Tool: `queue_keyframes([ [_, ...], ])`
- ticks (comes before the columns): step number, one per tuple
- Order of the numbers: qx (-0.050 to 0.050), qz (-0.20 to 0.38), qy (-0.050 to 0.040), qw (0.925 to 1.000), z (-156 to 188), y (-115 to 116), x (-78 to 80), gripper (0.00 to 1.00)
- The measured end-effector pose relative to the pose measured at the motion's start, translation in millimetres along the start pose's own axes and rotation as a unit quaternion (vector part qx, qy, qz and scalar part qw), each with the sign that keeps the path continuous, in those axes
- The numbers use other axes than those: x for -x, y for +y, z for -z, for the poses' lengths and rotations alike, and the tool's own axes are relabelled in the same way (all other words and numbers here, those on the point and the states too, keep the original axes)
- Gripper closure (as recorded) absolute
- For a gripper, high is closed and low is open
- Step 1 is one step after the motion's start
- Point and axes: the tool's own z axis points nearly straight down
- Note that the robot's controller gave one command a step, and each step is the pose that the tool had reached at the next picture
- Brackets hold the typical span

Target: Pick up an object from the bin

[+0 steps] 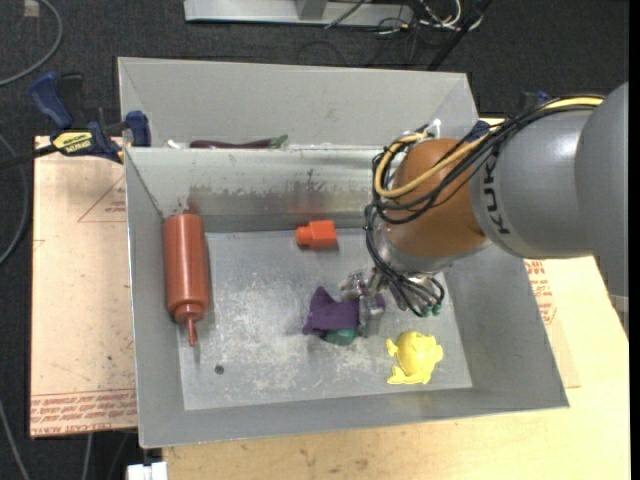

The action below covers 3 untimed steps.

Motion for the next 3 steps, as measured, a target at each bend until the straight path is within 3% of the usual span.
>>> queue_keyframes([
  [1, 0.000, 0.024, -0.0017, 0.9997, 91, -20, 3.4, 1.00],
  [2, 0.000, 0.024, -0.0017, 0.9997, 91, -20, 3.4, 1.00],
  [3, 0.001, 0.019, 0.0005, 0.9998, 143, -29, -0.7, 1.00],
])
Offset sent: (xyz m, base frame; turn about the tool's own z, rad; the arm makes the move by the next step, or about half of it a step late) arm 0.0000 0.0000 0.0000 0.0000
